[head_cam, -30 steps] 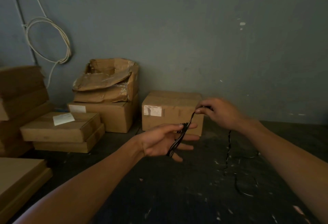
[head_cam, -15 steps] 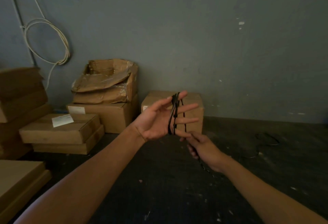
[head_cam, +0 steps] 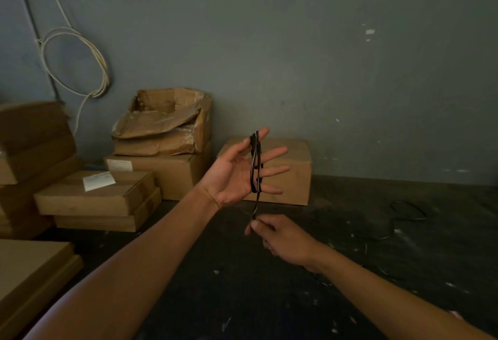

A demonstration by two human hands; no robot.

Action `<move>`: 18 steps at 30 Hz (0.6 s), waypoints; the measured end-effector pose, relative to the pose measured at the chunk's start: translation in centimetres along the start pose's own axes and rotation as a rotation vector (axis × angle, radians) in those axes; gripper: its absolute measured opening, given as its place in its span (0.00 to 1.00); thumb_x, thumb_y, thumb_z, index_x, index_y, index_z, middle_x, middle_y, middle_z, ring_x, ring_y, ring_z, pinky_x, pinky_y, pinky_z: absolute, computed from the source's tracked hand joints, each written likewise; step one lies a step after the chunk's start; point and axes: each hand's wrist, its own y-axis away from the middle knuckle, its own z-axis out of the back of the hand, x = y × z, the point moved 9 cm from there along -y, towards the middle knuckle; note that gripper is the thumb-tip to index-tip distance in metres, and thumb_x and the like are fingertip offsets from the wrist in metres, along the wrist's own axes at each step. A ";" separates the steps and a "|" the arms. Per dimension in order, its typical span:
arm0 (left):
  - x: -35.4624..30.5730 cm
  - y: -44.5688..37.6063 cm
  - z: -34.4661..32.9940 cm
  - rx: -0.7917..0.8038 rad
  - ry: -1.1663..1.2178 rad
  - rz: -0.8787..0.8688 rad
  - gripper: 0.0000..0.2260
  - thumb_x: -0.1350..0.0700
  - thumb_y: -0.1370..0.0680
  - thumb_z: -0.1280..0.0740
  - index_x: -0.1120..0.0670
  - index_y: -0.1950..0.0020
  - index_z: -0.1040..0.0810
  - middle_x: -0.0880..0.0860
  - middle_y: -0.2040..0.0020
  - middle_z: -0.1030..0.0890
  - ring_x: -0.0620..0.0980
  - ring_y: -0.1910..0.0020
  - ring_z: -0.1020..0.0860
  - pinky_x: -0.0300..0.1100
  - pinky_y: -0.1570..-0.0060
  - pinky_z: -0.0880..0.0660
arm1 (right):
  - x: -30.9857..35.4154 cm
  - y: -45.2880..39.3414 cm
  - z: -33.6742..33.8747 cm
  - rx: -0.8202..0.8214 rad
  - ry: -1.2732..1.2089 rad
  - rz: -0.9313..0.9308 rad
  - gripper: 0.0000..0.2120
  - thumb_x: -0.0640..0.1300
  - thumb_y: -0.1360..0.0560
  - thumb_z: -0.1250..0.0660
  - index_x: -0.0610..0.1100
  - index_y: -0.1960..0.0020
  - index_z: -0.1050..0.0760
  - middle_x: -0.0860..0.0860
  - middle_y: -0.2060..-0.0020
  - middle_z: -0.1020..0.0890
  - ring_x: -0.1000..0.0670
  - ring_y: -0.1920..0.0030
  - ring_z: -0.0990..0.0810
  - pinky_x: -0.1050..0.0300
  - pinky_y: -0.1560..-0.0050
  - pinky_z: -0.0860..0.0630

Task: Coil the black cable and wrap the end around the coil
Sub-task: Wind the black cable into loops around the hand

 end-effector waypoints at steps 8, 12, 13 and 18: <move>-0.8 -0.2 2.3 -0.190 -0.134 -0.028 0.16 0.46 0.19 0.45 0.39 0.33 0.26 0.55 0.28 0.28 0.64 0.30 0.30 0.74 0.34 0.42 | 2.5 0.8 1.9 0.013 0.264 0.065 0.12 0.52 0.19 0.44 0.52 0.50 0.22 0.50 0.65 0.24 0.54 0.66 0.26 0.53 0.63 0.27; 0.5 -0.2 4.4 -0.262 -0.269 0.048 0.15 0.46 0.20 0.45 0.37 0.38 0.22 0.52 0.29 0.28 0.63 0.26 0.36 0.73 0.30 0.48 | 5.7 1.4 4.7 -0.082 0.448 0.142 0.08 0.50 0.20 0.40 0.52 0.52 0.23 0.49 0.63 0.19 0.51 0.66 0.22 0.53 0.64 0.25; 1.2 -0.1 4.8 -0.265 -0.308 0.084 0.15 0.46 0.19 0.44 0.36 0.39 0.21 0.51 0.29 0.28 0.63 0.26 0.37 0.72 0.30 0.49 | 6.3 1.5 5.5 -0.089 0.500 0.148 0.07 0.50 0.20 0.39 0.53 0.53 0.23 0.50 0.63 0.19 0.52 0.65 0.21 0.54 0.63 0.25; 4.6 1.0 5.6 -0.193 -0.416 0.269 0.16 0.45 0.19 0.43 0.39 0.32 0.25 0.53 0.26 0.29 0.61 0.26 0.37 0.67 0.29 0.45 | 8.3 1.4 10.0 -0.141 0.713 0.128 0.03 0.51 0.23 0.34 0.55 0.54 0.23 0.55 0.63 0.21 0.51 0.61 0.20 0.57 0.64 0.26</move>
